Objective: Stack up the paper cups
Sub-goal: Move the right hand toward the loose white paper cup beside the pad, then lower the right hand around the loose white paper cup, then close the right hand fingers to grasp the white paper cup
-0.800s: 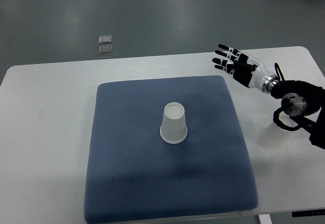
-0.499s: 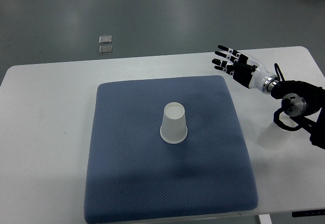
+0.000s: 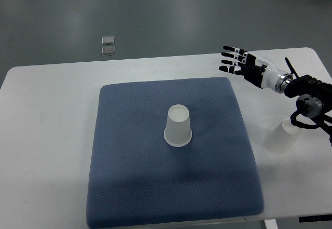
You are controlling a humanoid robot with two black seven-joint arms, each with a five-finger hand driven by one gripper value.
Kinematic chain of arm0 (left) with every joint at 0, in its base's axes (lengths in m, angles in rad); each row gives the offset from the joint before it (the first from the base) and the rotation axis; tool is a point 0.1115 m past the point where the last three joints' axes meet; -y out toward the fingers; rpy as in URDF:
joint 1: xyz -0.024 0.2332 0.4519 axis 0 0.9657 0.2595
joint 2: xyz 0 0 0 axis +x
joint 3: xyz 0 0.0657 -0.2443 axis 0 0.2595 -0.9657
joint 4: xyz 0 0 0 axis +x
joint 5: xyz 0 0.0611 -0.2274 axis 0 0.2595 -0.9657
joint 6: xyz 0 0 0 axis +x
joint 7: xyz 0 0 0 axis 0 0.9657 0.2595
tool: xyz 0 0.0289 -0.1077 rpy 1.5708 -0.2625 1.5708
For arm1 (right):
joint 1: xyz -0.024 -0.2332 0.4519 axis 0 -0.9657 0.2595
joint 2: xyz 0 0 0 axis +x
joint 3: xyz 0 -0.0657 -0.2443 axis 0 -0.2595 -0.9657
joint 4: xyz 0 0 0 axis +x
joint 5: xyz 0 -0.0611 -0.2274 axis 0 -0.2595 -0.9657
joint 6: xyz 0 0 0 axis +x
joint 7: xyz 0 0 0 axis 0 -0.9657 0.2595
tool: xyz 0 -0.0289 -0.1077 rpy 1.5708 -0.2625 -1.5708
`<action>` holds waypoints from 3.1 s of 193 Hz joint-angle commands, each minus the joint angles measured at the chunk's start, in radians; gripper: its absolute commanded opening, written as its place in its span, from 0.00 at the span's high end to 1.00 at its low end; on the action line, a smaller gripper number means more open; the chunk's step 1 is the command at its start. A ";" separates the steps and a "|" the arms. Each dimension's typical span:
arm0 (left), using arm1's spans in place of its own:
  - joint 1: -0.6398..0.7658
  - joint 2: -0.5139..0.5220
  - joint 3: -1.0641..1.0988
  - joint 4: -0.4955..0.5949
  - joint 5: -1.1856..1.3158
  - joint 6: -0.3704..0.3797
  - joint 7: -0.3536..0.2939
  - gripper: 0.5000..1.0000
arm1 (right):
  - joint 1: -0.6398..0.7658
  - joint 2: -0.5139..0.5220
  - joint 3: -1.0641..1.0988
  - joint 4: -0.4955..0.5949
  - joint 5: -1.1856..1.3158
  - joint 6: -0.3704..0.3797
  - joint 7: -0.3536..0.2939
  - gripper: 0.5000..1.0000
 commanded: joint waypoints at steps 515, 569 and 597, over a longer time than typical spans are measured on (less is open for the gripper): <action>0.000 0.000 0.001 -0.001 0.000 0.000 0.000 0.00 | 0.017 -0.525 -0.309 0.331 -1.135 -0.166 0.387 0.76; 0.000 0.000 0.001 -0.001 0.000 0.000 0.000 0.00 | 0.085 -0.553 -0.305 0.344 -1.098 -0.122 0.387 0.75; 0.000 0.000 0.001 -0.001 0.000 0.000 0.000 0.00 | 0.166 -0.571 -0.303 0.346 -1.097 -0.033 0.387 0.75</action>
